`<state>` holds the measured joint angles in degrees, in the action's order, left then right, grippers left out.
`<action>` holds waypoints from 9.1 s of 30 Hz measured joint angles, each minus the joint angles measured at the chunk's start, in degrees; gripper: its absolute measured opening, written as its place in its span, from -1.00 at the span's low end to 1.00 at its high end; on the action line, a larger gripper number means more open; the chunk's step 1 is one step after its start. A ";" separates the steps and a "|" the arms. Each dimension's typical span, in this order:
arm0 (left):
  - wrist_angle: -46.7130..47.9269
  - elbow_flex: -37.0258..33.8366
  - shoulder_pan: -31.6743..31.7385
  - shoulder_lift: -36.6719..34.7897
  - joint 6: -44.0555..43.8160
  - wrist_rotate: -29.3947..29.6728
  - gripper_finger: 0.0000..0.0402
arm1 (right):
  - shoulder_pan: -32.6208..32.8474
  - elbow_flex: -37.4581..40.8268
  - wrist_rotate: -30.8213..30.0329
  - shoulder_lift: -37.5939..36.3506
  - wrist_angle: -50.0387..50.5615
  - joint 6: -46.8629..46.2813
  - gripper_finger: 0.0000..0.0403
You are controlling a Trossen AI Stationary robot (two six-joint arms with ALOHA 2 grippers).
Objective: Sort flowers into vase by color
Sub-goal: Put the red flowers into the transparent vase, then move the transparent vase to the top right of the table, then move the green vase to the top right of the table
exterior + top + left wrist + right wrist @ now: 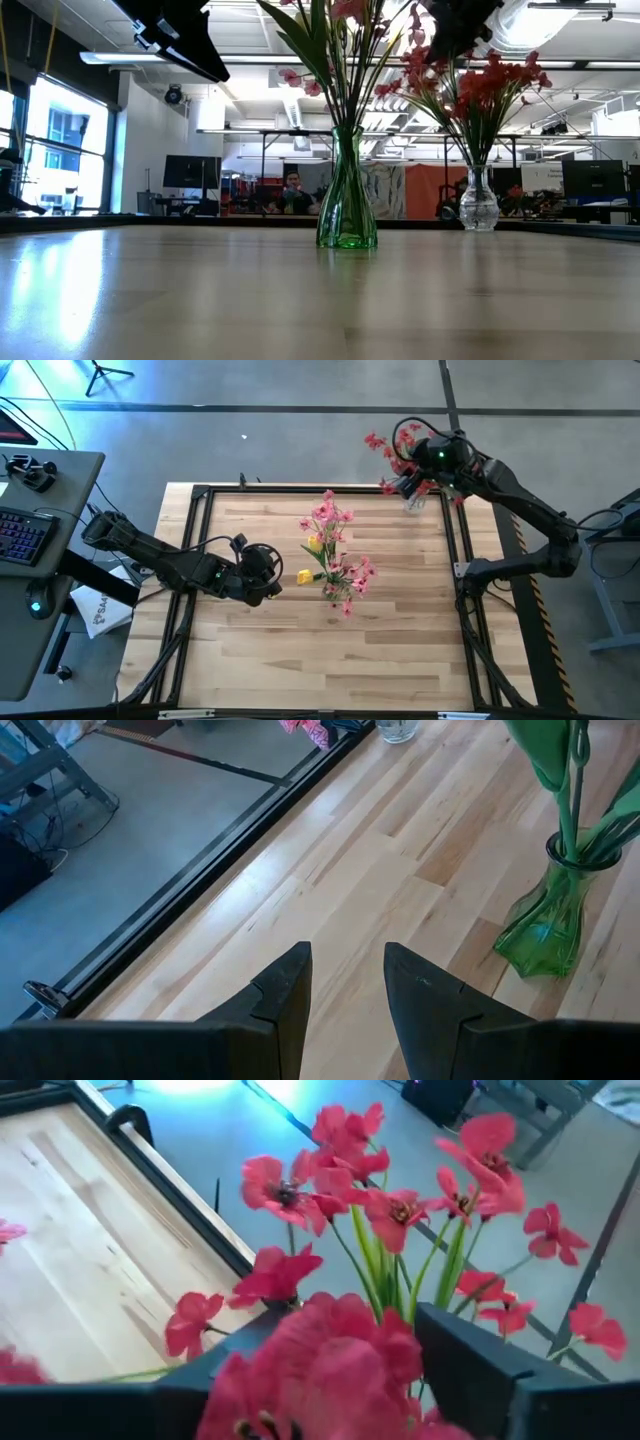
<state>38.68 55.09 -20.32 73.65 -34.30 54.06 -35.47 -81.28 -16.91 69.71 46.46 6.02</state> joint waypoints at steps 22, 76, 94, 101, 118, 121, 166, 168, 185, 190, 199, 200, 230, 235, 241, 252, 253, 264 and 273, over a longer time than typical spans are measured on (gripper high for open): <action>0.04 0.00 -0.77 0.00 0.00 0.04 -0.42 | -1.78 0.00 0.61 1.64 3.63 -0.83 -0.84; -2.37 0.00 -1.15 0.00 1.55 0.44 -0.42 | 16.93 53.23 -15.93 -14.32 -16.01 -42.99 0.52; -2.60 0.00 0.46 0.00 3.02 0.13 -0.42 | -8.29 60.54 -9.07 -13.88 -50.82 -23.39 0.52; -2.60 0.00 0.46 0.00 2.99 -0.02 -0.42 | -10.10 60.54 -7.96 -9.40 -55.42 -17.34 0.52; -2.65 0.00 0.42 0.00 2.95 -1.44 -0.42 | -10.31 60.54 -8.13 -0.09 -67.63 -12.40 0.04; -2.66 0.00 0.42 0.00 2.91 -1.46 -0.42 | -10.31 60.54 -8.33 -0.09 -67.17 -12.37 -0.14; -3.21 0.00 0.39 0.00 2.99 -3.89 -0.42 | -12.64 60.52 -3.59 11.18 -83.63 -11.00 0.32; -3.21 0.00 0.39 0.00 2.99 -3.88 -0.42 | -12.67 60.52 -3.76 11.80 -84.00 -10.13 0.27; -3.21 0.00 0.39 0.00 2.99 -4.00 -0.42 | -12.38 60.40 -4.09 11.98 -83.95 -8.64 -0.38; -3.21 0.00 0.41 0.00 2.99 -4.00 -0.42 | -12.38 60.35 -4.09 11.88 -82.79 -8.68 -0.29; -3.19 0.00 0.39 0.00 2.99 -4.02 -0.42 | -12.40 60.46 -2.88 2.09 -68.51 -8.59 -0.28; -3.19 0.00 0.39 0.00 2.99 -4.02 -0.42 | -12.40 60.52 -2.29 0.66 -66.60 -8.70 -0.28; 0.48 0.00 -1.44 -0.11 1.26 -6.49 -0.42 | 2.85 73.05 -4.27 -3.65 -83.13 -16.28 -0.28; 14.12 0.00 -3.25 -1.92 -9.37 -15.38 -0.42 | 2.90 73.00 -1.73 -3.67 -83.08 -16.46 -0.25; 25.03 0.00 -7.43 -3.59 -21.55 -16.04 -0.42 | 2.90 73.00 -0.30 -3.65 -83.09 -15.10 -0.09; 24.98 -0.01 -11.31 -3.37 -24.17 -12.74 -0.42 | 2.90 73.13 3.63 -6.71 -81.95 -13.64 0.42; 24.65 -0.05 -11.51 -3.37 -24.15 -12.36 -0.42 | 2.90 73.13 3.63 -7.63 -81.04 -13.59 0.43; 6.66 -11.68 -11.20 -3.37 -17.88 -9.92 -0.42 | 3.31 69.19 2.87 -23.79 -54.14 -17.54 0.37; -43.84 -26.15 -4.46 -3.20 12.87 -16.71 -0.41 | 13.37 61.43 1.06 -27.46 -36.81 -24.81 0.32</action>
<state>-5.17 28.94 -24.78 70.45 -21.44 37.35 -22.10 -19.84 -15.85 42.25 9.65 -18.78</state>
